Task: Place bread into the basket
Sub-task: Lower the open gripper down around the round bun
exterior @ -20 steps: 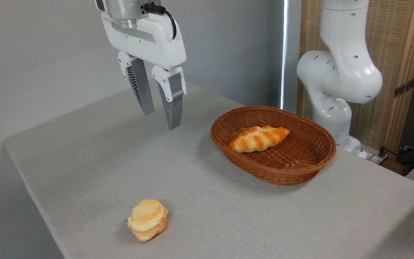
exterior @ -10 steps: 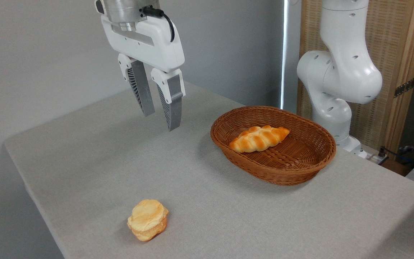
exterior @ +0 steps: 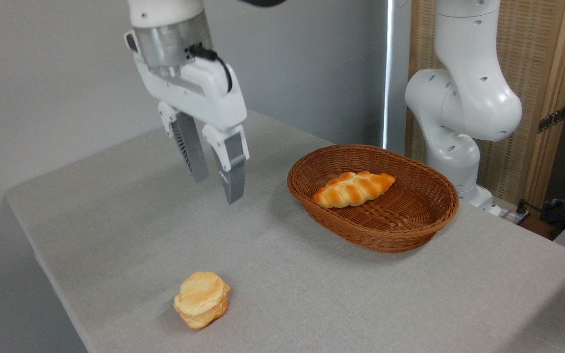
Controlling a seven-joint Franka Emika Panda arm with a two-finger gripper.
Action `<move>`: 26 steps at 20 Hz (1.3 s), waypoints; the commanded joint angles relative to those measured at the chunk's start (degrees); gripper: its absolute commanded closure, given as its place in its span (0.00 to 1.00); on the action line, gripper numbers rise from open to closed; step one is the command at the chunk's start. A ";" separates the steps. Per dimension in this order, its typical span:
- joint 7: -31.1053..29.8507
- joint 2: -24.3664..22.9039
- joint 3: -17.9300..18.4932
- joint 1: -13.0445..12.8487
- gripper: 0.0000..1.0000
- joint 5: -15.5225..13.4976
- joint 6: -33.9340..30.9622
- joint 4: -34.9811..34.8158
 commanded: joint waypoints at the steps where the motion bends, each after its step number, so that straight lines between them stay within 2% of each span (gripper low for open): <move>1: -0.85 2.41 0.26 -0.18 0.00 0.69 2.97 -0.32; 4: -0.76 2.86 0.26 -0.44 0.00 1.65 7.70 -2.77; 7: -0.59 2.86 -0.18 -1.23 0.00 7.09 15.87 -6.10; 13: -0.06 2.42 -0.18 -1.68 0.00 11.58 20.53 -12.87; 17: -0.06 2.86 -0.18 -1.68 0.00 12.11 29.41 -17.98; 23: 0.20 5.14 -0.36 -1.85 0.00 12.20 34.26 -18.86; 24: 0.38 5.14 -0.36 -1.85 0.00 12.72 34.61 -18.95; 26: 0.38 5.49 -0.36 -1.85 0.00 16.23 34.70 -19.04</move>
